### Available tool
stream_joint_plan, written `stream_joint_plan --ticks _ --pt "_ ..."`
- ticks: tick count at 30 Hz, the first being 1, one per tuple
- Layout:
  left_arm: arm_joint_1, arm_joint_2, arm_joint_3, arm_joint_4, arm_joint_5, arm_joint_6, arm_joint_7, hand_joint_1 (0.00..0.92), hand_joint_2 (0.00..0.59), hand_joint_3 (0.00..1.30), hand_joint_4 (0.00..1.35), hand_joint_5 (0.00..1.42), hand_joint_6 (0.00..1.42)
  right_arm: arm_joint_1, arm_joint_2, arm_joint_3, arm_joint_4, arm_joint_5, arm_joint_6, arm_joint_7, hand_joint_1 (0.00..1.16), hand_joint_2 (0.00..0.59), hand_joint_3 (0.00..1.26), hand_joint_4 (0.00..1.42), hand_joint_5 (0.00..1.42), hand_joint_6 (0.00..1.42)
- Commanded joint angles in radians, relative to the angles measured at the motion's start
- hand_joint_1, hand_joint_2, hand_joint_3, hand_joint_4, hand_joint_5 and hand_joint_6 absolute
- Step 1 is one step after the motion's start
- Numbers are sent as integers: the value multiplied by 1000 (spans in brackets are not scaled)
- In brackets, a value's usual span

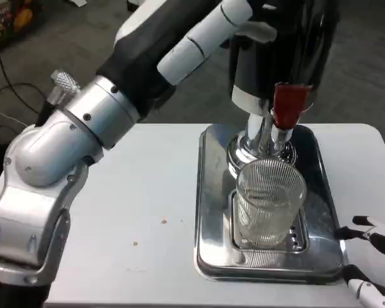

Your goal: Grasp the cup under the faucet to collect the drink, then remove the cup.

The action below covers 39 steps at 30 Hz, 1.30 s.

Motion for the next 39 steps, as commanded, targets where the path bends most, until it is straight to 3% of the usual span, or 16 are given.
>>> stream_joint_plan --ticks 1,21,39 --pt "-33 -5 -21 35 -7 32 -36 0 151 305 261 344 352 13 -5 -19 -14 11 -11 -4 391 470 228 64 64 0" --pt "-54 8 -77 199 37 29 -123 0 152 291 250 331 321 35 -10 -55 -4 54 -33 0 386 476 228 64 64 0" --pt "-103 29 -113 322 107 -35 -228 0 135 291 236 306 264 32 -9 -46 -4 58 -22 1 377 479 228 64 67 0"
